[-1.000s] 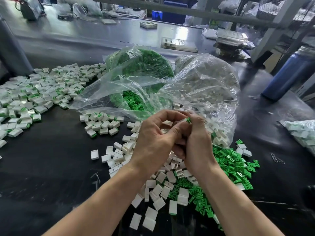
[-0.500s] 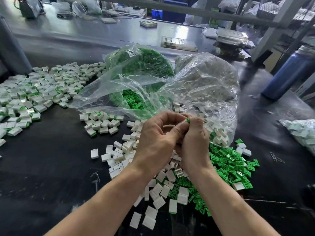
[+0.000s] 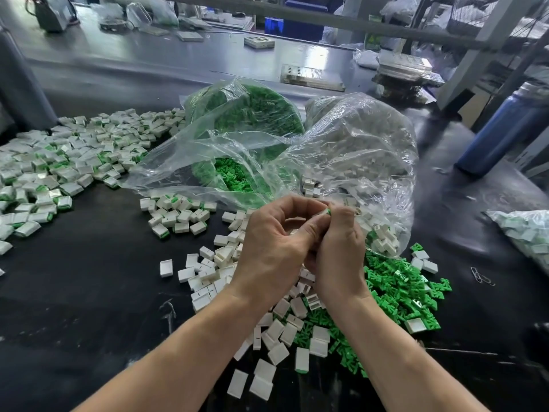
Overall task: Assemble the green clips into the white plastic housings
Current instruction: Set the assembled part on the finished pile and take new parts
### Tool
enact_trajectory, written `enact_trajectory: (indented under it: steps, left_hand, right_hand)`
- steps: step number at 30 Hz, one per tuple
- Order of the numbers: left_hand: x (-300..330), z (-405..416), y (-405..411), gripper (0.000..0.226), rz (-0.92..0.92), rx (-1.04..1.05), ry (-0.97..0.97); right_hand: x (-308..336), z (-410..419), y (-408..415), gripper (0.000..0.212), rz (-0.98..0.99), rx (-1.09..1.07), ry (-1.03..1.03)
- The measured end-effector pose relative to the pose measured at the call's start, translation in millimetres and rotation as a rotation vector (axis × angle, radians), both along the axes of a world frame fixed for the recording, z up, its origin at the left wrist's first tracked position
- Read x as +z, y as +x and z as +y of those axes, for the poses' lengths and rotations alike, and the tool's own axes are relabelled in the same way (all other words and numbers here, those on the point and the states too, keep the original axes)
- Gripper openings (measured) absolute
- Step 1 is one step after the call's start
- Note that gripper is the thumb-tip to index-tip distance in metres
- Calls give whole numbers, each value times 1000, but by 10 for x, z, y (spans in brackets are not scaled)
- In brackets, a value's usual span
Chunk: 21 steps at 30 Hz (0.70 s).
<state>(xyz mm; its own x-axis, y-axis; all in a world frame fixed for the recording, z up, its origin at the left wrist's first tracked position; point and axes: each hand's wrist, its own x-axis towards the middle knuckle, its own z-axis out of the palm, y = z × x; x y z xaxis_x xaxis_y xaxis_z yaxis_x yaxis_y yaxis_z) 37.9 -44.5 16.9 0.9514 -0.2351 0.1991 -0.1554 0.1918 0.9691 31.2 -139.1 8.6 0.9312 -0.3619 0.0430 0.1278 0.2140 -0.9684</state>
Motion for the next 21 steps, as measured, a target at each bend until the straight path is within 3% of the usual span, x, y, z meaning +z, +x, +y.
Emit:
enact_trajectory:
  steps: [7,11,14,17,21]
  left_hand:
    - [7,26,10,8,-7,-22,-29]
    - [-3,62,27,12,-4,-33,-20]
    - [1,147,101,10,-46,64,83]
    - [5,332,220,9,-86,176,219]
    - [-24,658,394,9,-106,304,539]
  right_hand:
    - [49,-29,-43,47,-27,62,-6]
    - [37,-101,-58,65,23,122,-19]
    - [36,-245,-71,72,11,108,-201]
    - [35,-437,-71,66,48,43,-396]
    - [31,-626,-51,53,155,0,-691]
